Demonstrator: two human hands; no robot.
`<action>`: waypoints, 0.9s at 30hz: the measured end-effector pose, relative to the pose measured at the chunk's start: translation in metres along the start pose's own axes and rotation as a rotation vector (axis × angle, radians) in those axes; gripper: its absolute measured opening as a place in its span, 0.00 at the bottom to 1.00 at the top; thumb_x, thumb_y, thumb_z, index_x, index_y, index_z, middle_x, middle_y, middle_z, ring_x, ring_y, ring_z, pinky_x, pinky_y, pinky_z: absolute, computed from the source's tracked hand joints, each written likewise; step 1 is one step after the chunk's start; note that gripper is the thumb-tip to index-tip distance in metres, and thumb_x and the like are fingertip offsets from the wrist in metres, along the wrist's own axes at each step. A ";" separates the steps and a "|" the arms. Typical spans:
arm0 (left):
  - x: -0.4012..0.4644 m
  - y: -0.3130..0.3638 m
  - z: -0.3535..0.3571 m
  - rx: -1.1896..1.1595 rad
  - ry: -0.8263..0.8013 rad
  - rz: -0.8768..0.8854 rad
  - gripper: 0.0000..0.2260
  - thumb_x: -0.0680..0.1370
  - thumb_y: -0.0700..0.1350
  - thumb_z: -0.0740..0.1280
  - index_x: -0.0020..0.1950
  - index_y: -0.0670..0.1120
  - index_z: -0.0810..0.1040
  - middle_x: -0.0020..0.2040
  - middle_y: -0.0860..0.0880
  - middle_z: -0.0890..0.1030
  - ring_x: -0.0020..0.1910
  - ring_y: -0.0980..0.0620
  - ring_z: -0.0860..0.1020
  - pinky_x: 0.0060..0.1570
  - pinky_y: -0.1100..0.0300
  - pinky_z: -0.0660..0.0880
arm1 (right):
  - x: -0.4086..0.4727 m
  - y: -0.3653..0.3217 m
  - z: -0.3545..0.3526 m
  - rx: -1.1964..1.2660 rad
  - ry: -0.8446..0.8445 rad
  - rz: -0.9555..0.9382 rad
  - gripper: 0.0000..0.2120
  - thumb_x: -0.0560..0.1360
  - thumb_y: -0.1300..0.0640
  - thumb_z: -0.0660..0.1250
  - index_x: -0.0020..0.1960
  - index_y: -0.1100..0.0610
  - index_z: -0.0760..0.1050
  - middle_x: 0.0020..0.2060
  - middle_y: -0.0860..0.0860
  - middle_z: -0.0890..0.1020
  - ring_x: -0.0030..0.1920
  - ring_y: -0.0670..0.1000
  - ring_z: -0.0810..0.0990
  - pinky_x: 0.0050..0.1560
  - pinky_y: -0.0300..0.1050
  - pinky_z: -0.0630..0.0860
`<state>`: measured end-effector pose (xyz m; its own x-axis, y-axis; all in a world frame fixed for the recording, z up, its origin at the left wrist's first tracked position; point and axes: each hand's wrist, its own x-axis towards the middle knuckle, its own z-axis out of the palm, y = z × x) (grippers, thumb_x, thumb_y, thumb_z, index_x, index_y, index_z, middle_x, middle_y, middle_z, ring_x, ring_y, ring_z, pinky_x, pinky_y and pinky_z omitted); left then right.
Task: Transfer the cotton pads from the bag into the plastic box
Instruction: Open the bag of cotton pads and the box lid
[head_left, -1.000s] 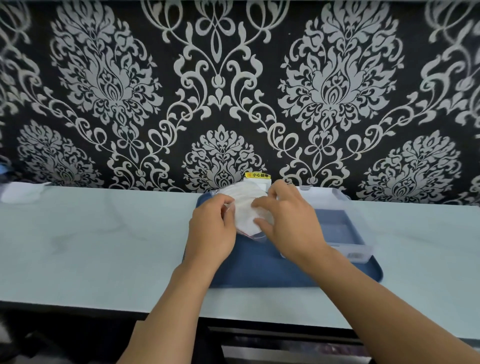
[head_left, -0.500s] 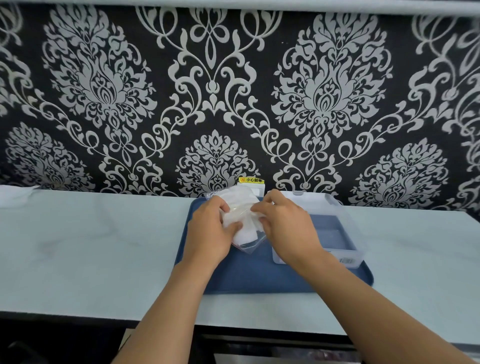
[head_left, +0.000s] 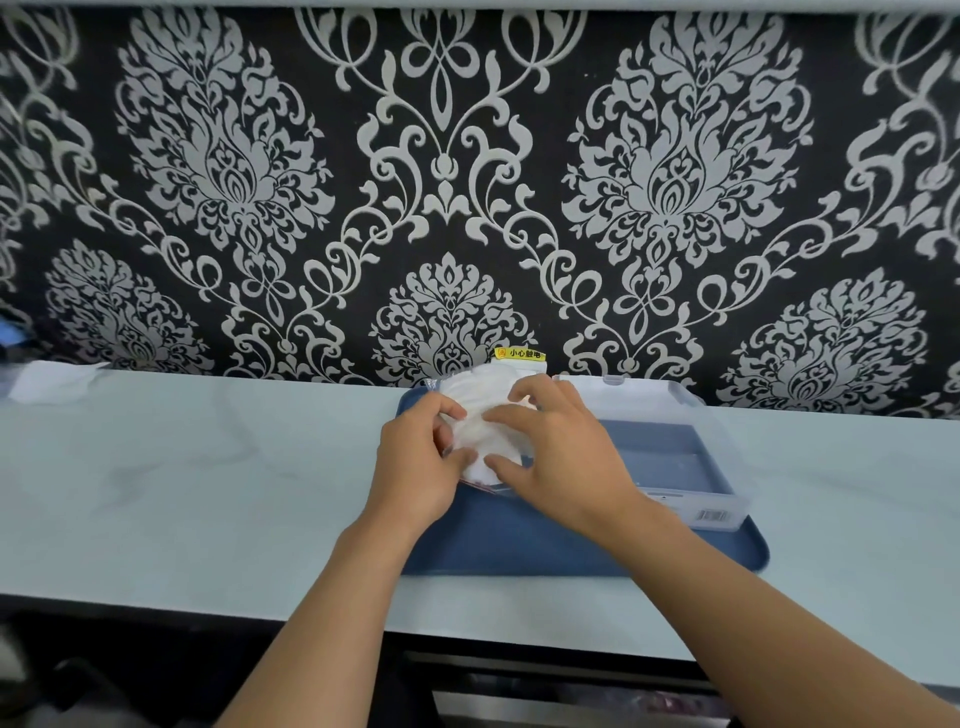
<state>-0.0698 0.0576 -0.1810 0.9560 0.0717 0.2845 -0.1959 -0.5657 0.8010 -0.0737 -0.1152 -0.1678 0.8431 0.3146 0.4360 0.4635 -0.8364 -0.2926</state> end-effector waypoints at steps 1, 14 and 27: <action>-0.001 0.001 -0.001 -0.015 -0.011 -0.003 0.16 0.70 0.35 0.77 0.52 0.49 0.78 0.35 0.49 0.76 0.33 0.53 0.74 0.36 0.68 0.72 | 0.000 0.001 0.002 -0.016 -0.030 -0.009 0.21 0.72 0.48 0.73 0.65 0.47 0.79 0.62 0.48 0.72 0.63 0.53 0.70 0.59 0.50 0.75; -0.002 0.002 -0.001 -0.148 -0.066 -0.081 0.23 0.69 0.28 0.68 0.56 0.51 0.76 0.41 0.49 0.77 0.46 0.48 0.80 0.41 0.70 0.75 | 0.010 0.000 0.012 -0.048 -0.028 -0.034 0.20 0.70 0.57 0.74 0.62 0.52 0.81 0.67 0.52 0.72 0.69 0.56 0.67 0.62 0.55 0.73; 0.001 -0.001 0.005 -0.117 0.027 -0.051 0.12 0.75 0.37 0.72 0.55 0.49 0.77 0.40 0.49 0.76 0.37 0.53 0.74 0.37 0.74 0.72 | 0.003 -0.001 0.018 -0.088 -0.070 -0.061 0.24 0.65 0.57 0.76 0.61 0.50 0.80 0.67 0.52 0.72 0.69 0.57 0.68 0.62 0.55 0.73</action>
<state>-0.0679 0.0541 -0.1838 0.9594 0.1208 0.2550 -0.1732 -0.4615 0.8701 -0.0663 -0.1051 -0.1819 0.8326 0.3942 0.3890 0.4912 -0.8500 -0.1900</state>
